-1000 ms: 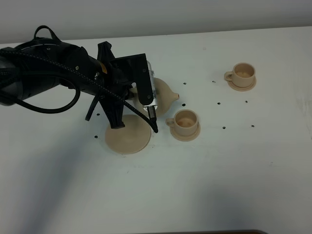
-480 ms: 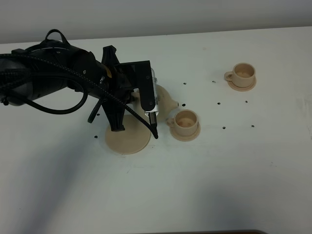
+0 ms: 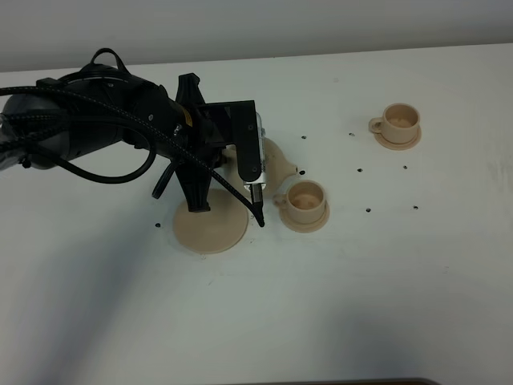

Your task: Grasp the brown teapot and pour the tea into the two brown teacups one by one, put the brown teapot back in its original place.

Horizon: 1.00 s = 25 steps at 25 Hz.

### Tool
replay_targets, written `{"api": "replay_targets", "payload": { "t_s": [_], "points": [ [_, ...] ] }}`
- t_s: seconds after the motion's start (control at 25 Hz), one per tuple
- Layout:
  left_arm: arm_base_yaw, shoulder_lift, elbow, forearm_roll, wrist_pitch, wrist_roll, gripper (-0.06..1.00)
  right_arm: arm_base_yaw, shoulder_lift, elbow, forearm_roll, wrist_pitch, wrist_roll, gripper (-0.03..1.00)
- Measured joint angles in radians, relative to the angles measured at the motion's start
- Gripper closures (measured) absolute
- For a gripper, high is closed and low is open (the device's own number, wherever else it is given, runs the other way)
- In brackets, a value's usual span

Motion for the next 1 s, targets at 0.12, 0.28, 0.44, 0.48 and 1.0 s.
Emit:
{"api": "replay_targets", "payload": {
  "t_s": [0.12,0.28,0.44,0.48,1.0],
  "points": [
    [0.000,0.000,-0.003,0.004,0.000,0.015,0.82,0.000,0.000,0.000,0.000,0.000,0.000,0.55],
    [-0.004,0.000,-0.003,0.006,0.000,0.021,0.82,0.000,0.000,0.000,0.000,0.000,0.000,0.55],
    [-0.020,0.000,-0.003,0.008,0.001,0.034,0.82,0.000,0.000,0.000,0.000,0.000,0.000,0.55],
    [-0.024,0.000,-0.003,0.008,0.002,0.036,0.82,0.000,0.000,0.000,0.000,0.000,0.000,0.55],
    [-0.042,-0.010,-0.004,0.020,0.029,0.045,0.82,0.000,0.000,0.000,0.000,0.000,0.000,0.55]
  ]
}}
